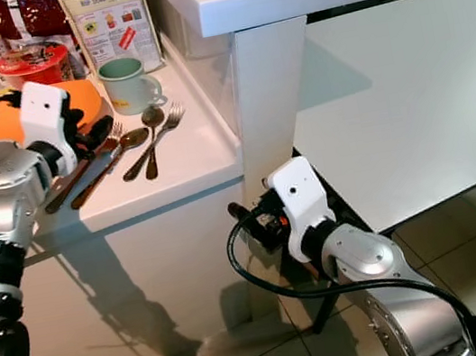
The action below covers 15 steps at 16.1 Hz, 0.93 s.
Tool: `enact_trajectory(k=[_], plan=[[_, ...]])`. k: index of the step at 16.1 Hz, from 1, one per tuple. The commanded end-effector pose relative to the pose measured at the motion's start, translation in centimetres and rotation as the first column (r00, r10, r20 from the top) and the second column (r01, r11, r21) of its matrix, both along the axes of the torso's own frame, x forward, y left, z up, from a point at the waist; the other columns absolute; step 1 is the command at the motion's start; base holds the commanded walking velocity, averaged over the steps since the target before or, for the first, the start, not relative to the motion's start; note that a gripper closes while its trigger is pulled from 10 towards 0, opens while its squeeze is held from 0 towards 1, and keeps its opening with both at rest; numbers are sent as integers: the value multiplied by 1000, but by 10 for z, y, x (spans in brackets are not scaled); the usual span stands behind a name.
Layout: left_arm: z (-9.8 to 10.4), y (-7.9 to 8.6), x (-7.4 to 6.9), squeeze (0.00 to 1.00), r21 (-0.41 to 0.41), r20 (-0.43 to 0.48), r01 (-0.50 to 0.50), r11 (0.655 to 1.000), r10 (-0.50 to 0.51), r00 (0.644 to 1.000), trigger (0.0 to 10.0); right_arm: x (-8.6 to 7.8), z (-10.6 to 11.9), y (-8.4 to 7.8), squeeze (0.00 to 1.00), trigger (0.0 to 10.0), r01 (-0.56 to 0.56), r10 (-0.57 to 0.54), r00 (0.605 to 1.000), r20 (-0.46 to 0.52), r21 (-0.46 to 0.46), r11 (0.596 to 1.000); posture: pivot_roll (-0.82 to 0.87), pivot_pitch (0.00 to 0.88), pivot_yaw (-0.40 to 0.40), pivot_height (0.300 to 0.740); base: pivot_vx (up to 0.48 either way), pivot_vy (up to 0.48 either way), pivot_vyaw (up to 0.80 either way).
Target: Setting the table
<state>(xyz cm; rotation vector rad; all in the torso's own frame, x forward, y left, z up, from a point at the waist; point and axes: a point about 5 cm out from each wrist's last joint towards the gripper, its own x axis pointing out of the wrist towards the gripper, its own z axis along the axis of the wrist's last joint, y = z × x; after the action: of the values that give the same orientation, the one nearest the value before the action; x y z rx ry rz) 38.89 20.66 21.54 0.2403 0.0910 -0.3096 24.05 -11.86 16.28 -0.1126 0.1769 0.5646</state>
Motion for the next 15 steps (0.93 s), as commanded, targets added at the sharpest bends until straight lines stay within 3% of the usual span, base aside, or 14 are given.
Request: enact_trajectory(k=[1, 5, 8, 11, 15], plan=[[0, -1, -5, 0, 14, -20, 62, 998, -62, 998, 10000, 2, 2, -2, 0, 10000, 6, -6, 1000, 17, 0, 1000, -99, 0, -9, 740, 0, 0, 0], [-12, -6, -17, 0, 50, -84, 155, 987, -150, 985, 10000, 2, 2, -2, 0, 10000, 8, -8, 1000, 18, 2, 1000, -98, 0, -5, 740, 0, 0, 0], [-17, -3, -22, 0, 74, -119, 125, 989, -116, 986, 10000, 2, 1, -1, 0, 10000, 7, -7, 1000, 19, 4, 1000, -96, 0, -4, 740, 0, 0, 0], [-19, 2, -17, 0, 135, -117, 35, 990, -19, 993, 10000, 3, 1, -1, 0, 10000, 5, -5, 1000, 23, 6, 1000, -93, 0, -4, 740, 0, 0, 0], [-24, -3, -11, 0, 85, -159, -22, 996, 35, 987, 10000, 4, 2, 0, 0, 10000, 6, -6, 1000, 24, 9, 1000, -96, 0, -1, 740, 0, 0, 0]])
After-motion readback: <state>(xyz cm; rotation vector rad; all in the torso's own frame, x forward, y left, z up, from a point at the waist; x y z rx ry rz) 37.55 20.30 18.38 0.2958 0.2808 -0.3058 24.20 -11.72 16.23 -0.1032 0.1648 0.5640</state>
